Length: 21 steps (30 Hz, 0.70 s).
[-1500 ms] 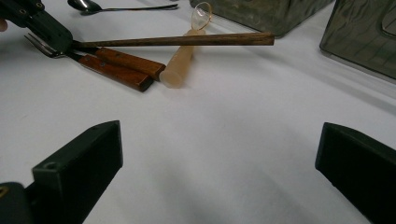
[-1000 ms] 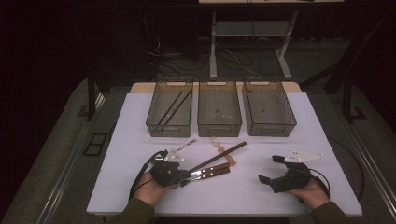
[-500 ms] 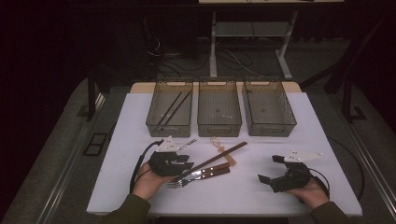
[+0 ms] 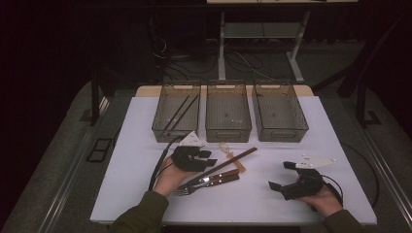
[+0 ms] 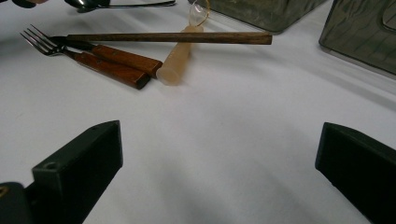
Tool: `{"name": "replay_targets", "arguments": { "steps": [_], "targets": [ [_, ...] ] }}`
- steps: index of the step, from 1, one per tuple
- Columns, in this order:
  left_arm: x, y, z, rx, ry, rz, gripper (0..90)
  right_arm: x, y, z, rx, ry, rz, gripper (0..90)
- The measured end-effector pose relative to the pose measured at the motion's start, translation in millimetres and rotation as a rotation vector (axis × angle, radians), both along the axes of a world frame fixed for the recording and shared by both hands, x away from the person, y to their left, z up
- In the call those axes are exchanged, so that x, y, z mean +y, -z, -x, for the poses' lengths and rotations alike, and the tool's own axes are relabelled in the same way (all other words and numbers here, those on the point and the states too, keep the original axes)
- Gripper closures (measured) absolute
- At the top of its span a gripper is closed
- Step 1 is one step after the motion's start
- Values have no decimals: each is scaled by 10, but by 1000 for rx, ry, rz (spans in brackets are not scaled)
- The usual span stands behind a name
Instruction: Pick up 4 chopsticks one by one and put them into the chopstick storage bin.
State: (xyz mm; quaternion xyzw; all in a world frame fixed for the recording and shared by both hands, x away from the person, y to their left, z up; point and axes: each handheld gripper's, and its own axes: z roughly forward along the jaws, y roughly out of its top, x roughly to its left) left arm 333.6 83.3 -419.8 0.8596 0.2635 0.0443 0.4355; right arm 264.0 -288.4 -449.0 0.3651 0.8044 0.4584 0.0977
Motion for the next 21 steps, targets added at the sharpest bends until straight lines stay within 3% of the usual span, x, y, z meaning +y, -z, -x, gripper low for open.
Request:
{"name": "replay_targets", "arguments": {
  "steps": [7, 13, 21],
  "targets": [
    [-80, 62, -30, 3, 15, -41, 682, 5, 3, 4, 12, -4, -2, 7],
    [-91, 91, -37, 10, 26, -46, 710, 34, 10, 20, -2, 27, 8, 7],
    [-116, 138, -43, 36, 40, -57, 759, 49, 15, 26, 8, -3, 15, 7]
  ]
}}
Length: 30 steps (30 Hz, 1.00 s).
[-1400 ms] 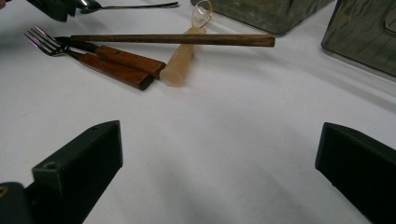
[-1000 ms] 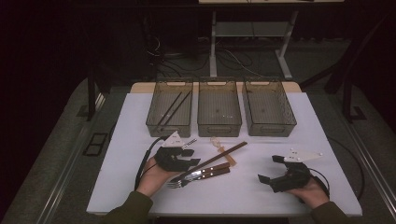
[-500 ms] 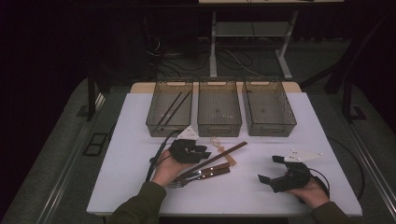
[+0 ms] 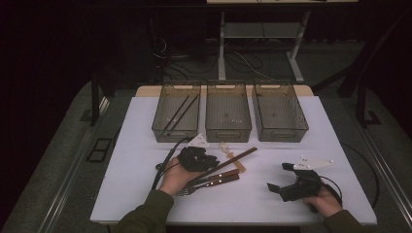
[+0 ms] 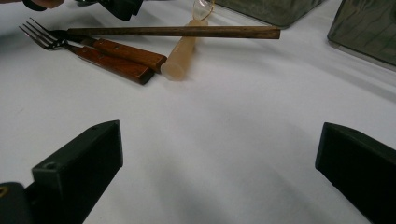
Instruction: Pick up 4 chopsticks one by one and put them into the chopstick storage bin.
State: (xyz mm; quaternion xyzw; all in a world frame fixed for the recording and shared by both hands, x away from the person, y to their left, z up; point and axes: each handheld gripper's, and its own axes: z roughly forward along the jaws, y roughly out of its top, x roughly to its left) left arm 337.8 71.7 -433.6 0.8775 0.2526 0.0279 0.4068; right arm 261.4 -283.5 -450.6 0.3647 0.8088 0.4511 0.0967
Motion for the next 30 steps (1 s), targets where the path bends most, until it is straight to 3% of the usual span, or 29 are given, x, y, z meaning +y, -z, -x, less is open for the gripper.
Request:
{"name": "replay_targets", "arguments": {
  "steps": [14, 30],
  "targets": [
    [-27, 33, 4, 16, 17, -17, 795, -3, 9, -6, 19, 6, 16, 7],
    [-19, 45, -14, -4, 17, -34, 790, -4, 10, -6, 18, 4, 19, 7]
  ]
}}
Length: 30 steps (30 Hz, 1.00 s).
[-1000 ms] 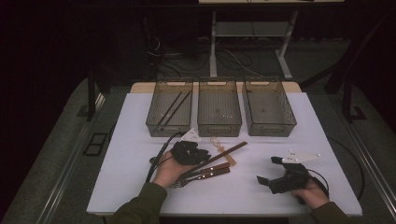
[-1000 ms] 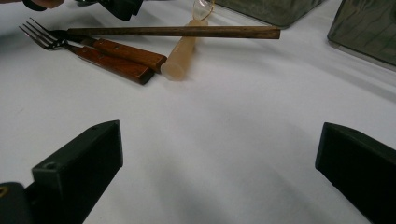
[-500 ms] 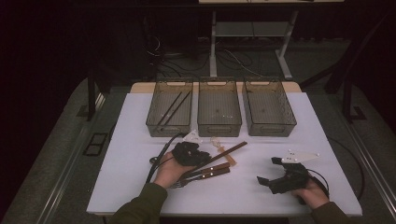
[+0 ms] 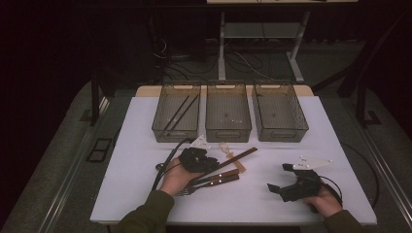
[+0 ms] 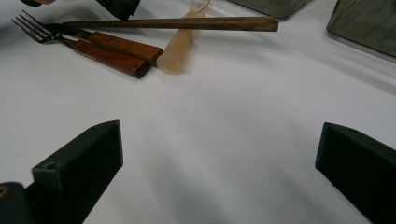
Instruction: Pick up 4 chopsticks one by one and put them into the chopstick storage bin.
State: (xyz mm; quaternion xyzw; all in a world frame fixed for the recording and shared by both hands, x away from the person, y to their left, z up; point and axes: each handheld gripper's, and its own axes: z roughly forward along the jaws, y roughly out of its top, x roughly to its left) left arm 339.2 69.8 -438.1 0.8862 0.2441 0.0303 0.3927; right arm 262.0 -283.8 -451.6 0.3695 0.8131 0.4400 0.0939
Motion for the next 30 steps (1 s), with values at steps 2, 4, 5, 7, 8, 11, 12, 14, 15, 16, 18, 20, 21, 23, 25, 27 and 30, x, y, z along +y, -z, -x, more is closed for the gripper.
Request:
{"name": "replay_targets", "arguments": {
  "steps": [2, 4, 5, 7, 8, 11, 12, 14, 15, 16, 18, 20, 21, 23, 25, 27, 30],
  "targets": [
    [-1, 1, 3, 6, -4, 3, 787, 0, 1, 0, 0, 1, 1, 7],
    [-4, 2, 6, 8, 0, 3, 786, 1, 1, 0, 0, 1, 1, 7],
    [-7, 3, 7, 8, 0, 2, 785, 1, 1, 0, 0, -1, 1, 7],
    [-10, 2, 13, 11, -3, 2, 783, 0, 1, 0, 0, 0, 1, 7],
    [-10, 2, 13, 11, -3, 2, 783, 0, 1, -1, 0, 1, 1, 7],
    [-10, 4, 12, 12, -4, 4, 783, 1, 1, 0, 1, 1, 1, 7],
    [-11, 5, 12, 13, -3, 4, 780, 1, 2, 0, -1, 0, 1, 7],
    [-14, 10, 6, 8, 7, 0, 778, 1, 1, 2, 1, 0, 0, 7],
    [-18, 12, 7, 7, 8, -2, 775, 0, 0, 1, 1, 0, 0, 7],
    [-20, 14, 5, 7, 14, -10, 775, 0, 1, 1, -1, 0, 0, 7],
    [-30, 24, 10, 11, 13, -13, 774, 0, 1, 1, 0, -1, 0, 7],
    [-30, 26, 6, 9, 14, -21, 774, 0, 0, 2, 1, 0, 0, 7],
    [-27, 29, 2, 5, 18, -26, 775, 0, -1, 2, 1, -1, 0, 7],
    [-28, 34, 2, 4, 19, -41, 776, 0, 0, 1, 0, -1, 0, 7],
    [-39, 42, 15, 11, 7, -44, 776, 0, 0, 1, 0, -1, 0, 7],
    [-44, 49, 7, -1, 19, -56, 776, 0, -1, 2, 0, -1, 0, 7],
    [-68, 75, 24, 1, 4, -67, 777, -1, -1, 1, 0, -1, 0, 7]
  ]
}}
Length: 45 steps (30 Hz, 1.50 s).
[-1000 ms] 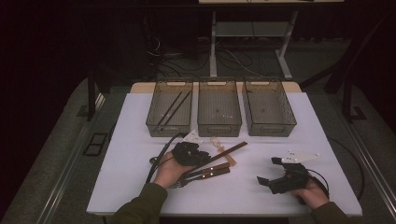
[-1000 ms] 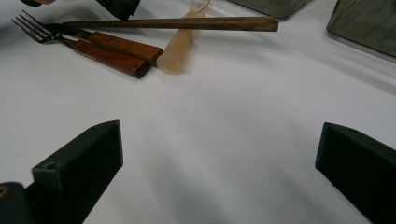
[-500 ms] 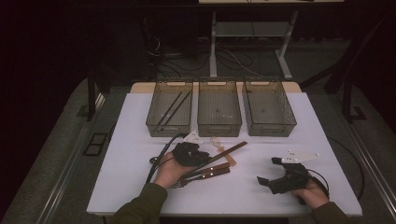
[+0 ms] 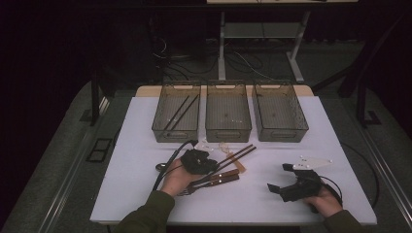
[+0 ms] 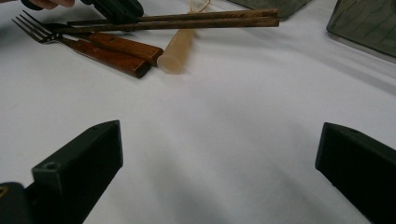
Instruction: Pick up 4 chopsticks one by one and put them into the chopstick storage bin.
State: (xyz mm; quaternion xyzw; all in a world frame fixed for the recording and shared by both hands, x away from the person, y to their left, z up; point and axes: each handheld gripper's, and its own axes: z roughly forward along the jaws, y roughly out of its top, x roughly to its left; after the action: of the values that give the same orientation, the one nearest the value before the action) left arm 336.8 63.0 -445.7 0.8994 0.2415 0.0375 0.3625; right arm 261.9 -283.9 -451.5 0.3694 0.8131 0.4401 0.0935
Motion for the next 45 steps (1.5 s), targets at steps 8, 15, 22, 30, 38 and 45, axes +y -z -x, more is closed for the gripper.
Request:
{"name": "replay_targets", "arguments": {
  "steps": [8, 15, 22, 30, 38, 45],
  "targets": [
    [-11, 4, 18, -22, -8, -10, 810, 2, 0, 2, 0, 0, 0, 7],
    [-6, 6, 21, -28, -18, -10, 842, 2, -2, 4, 0, 1, -1, 7],
    [-7, -1, 26, -34, -12, -20, 848, 5, -1, 5, -1, -3, -1, 7],
    [11, -16, 31, -38, -14, -22, 848, 22, 4, 5, 0, -7, 0, 7],
    [71, -70, 43, -51, -13, -6, 848, 13, 1, 3, -2, -7, 1, 7],
    [143, -138, 74, -54, -12, 19, 848, 6, -5, 8, -3, -6, 2, 7]
  ]
}}
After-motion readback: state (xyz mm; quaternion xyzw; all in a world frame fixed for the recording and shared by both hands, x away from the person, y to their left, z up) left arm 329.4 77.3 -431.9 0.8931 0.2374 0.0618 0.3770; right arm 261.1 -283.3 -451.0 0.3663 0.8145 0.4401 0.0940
